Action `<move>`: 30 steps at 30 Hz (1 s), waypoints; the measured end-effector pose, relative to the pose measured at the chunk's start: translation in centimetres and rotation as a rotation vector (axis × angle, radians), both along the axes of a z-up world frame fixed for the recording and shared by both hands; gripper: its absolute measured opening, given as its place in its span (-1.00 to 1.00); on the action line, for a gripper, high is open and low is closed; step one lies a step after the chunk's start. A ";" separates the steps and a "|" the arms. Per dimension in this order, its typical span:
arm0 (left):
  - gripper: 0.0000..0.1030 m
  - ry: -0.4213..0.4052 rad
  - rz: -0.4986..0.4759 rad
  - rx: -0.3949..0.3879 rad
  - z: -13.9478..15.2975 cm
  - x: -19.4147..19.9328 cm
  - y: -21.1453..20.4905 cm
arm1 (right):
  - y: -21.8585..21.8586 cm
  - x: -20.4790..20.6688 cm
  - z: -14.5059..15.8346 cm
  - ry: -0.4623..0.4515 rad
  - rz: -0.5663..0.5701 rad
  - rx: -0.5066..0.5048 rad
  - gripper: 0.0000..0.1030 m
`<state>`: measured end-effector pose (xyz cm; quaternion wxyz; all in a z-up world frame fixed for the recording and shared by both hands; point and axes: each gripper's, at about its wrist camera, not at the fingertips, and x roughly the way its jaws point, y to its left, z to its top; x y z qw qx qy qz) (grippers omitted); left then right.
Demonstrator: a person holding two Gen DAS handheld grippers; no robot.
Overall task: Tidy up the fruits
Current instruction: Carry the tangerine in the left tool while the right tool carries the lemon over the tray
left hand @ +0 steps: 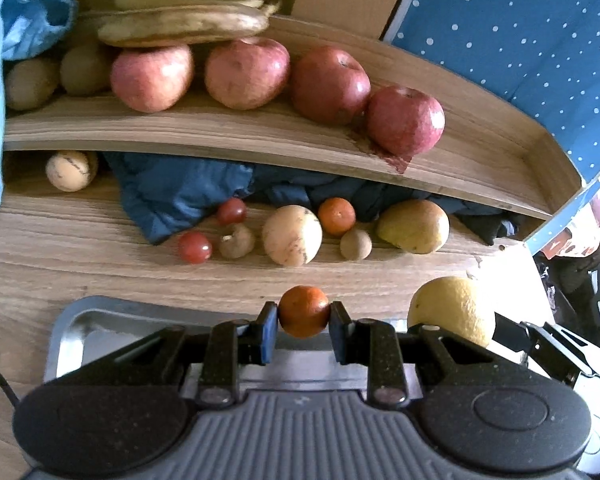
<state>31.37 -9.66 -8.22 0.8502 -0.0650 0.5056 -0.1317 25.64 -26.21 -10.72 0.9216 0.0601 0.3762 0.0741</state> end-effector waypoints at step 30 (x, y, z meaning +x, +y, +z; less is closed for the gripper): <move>-0.41 0.052 -0.110 0.066 -0.5 -6.8 12.0 | 13.7 -7.6 -0.6 0.048 0.070 0.025 0.19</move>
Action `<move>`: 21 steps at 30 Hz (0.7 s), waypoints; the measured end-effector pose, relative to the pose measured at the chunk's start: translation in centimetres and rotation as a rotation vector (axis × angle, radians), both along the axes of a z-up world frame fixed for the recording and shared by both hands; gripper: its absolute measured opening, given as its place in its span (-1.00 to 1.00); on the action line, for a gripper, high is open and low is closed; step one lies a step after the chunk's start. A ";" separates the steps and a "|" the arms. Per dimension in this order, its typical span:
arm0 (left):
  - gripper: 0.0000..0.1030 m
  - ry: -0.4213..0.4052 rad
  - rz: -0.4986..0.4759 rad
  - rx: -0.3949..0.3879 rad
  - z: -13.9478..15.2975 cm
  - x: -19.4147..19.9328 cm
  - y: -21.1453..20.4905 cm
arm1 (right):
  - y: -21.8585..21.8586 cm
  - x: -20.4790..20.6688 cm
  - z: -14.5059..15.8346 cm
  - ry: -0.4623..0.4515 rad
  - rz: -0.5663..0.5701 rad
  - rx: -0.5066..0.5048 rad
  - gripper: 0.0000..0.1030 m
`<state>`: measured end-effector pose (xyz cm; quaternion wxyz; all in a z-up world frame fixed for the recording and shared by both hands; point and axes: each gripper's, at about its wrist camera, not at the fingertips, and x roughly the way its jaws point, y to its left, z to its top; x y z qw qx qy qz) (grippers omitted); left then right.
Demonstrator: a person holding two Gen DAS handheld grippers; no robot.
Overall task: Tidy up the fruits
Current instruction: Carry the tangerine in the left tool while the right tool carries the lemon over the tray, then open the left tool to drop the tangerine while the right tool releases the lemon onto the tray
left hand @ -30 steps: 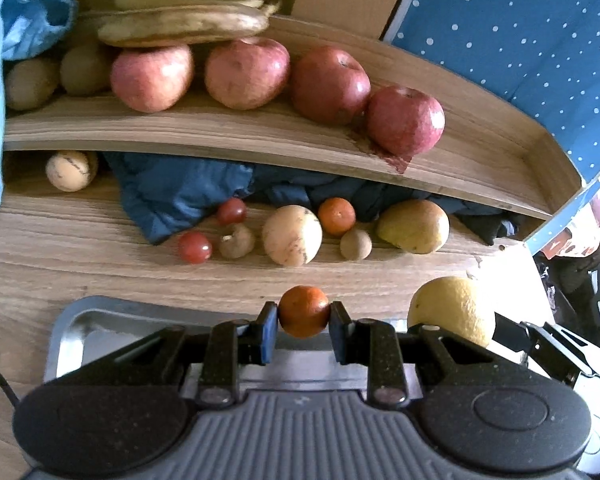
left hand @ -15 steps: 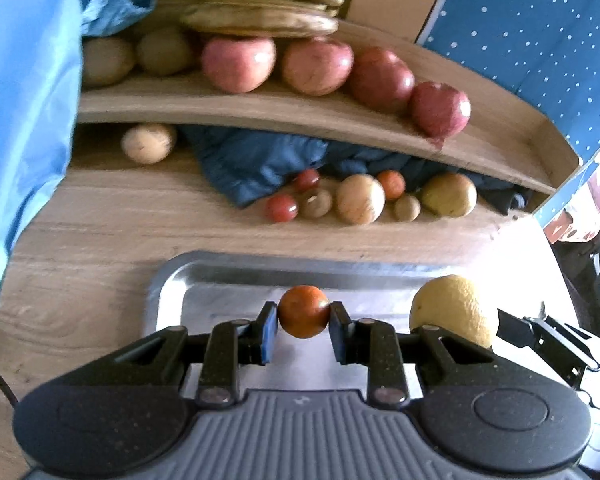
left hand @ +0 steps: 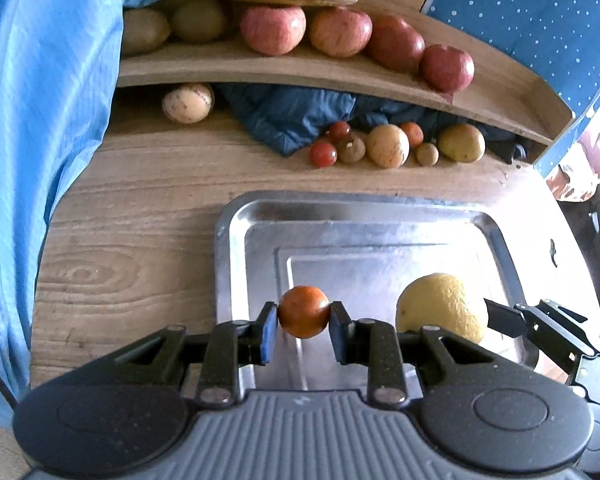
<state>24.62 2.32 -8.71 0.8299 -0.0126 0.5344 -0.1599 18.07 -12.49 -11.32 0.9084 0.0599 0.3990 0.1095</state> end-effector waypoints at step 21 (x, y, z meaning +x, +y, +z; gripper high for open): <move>-0.41 0.079 -0.074 0.048 -1.2 0.0 0.6 | 2.9 -1.4 -1.1 0.079 0.045 -0.029 0.19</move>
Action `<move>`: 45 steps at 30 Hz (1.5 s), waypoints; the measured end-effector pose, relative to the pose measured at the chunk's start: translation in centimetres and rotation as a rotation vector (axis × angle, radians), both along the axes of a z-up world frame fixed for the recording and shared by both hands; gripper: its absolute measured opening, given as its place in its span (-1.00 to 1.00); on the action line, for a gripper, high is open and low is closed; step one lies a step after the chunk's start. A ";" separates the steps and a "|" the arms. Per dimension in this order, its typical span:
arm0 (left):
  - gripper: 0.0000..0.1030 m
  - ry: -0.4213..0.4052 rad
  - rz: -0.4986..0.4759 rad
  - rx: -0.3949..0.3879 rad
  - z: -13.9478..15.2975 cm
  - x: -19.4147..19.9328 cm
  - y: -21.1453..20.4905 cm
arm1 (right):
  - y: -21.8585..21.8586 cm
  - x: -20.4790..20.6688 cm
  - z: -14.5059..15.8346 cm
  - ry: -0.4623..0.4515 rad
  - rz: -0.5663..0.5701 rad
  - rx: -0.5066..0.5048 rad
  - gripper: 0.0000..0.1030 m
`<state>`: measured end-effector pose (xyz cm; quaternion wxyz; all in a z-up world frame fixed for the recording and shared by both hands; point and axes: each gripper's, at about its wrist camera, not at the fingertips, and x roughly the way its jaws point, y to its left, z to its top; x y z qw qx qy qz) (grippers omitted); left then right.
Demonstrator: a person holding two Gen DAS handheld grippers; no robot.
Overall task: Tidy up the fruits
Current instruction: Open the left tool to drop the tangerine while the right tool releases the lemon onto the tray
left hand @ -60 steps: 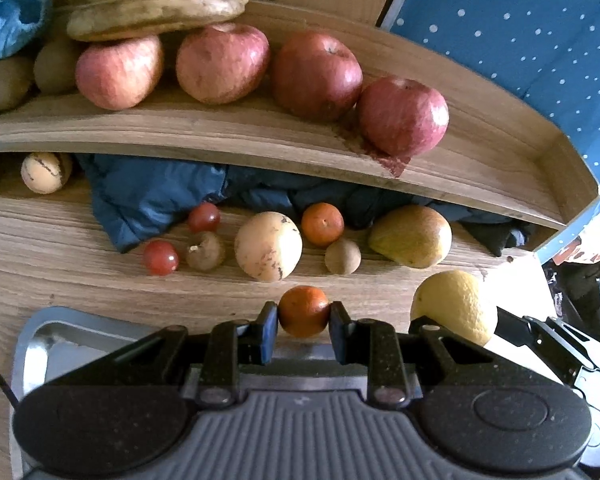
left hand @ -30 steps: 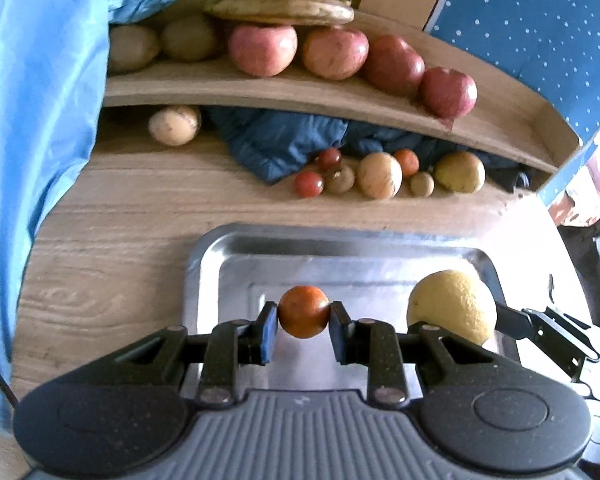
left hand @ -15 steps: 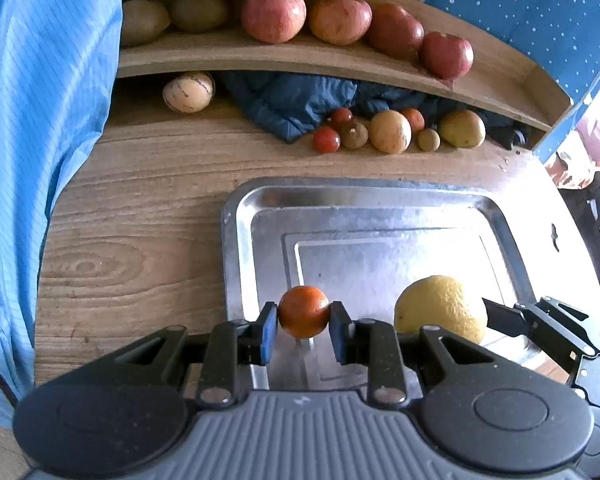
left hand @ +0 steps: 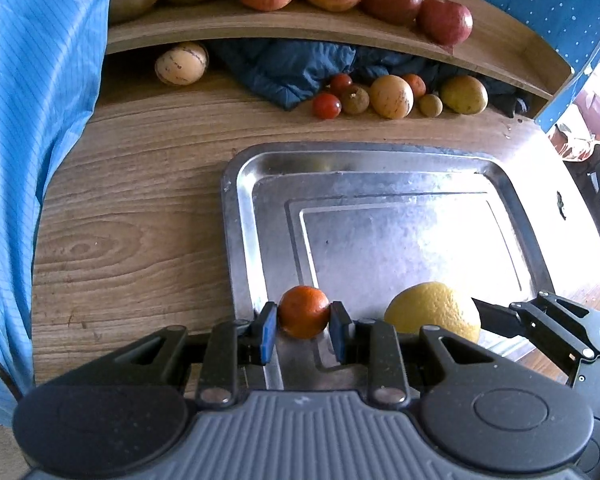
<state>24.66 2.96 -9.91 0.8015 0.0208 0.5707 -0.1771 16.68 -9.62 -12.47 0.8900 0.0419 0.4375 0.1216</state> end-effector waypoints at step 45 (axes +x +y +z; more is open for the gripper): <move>0.98 0.029 -0.279 0.119 2.6 -2.5 0.0 | -5.1 -3.6 2.4 0.112 -0.053 -0.150 0.99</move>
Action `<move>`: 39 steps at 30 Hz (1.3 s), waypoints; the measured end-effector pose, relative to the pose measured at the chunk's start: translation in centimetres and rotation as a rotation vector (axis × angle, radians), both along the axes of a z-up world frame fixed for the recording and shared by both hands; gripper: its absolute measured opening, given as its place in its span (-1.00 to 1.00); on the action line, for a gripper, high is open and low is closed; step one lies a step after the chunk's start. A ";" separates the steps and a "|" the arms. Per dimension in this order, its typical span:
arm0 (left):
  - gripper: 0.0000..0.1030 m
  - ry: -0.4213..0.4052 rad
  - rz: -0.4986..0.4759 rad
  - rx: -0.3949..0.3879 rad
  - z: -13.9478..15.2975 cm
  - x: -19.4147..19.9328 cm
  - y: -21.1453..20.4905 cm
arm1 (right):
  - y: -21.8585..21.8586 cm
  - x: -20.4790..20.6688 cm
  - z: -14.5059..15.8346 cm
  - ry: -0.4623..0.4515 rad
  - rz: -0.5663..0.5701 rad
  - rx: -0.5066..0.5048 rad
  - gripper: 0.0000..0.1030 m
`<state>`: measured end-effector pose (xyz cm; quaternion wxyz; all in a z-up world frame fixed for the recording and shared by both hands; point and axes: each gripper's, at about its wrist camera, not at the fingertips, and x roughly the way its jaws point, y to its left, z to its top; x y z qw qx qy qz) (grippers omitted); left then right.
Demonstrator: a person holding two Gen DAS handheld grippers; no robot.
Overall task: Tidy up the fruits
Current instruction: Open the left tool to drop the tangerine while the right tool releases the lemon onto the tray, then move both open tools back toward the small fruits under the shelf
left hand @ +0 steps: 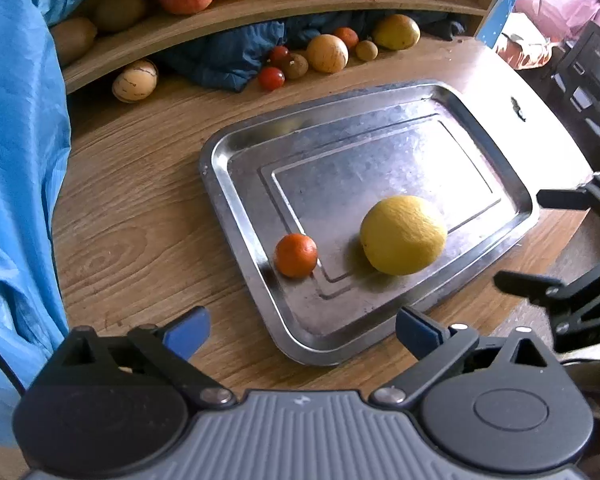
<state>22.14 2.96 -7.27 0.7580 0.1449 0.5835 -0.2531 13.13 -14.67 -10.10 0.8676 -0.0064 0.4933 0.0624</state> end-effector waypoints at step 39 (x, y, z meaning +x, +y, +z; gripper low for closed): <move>0.99 -0.164 0.352 0.098 -0.7 10.3 -9.3 | -8.7 11.2 0.2 -0.135 0.122 0.030 0.99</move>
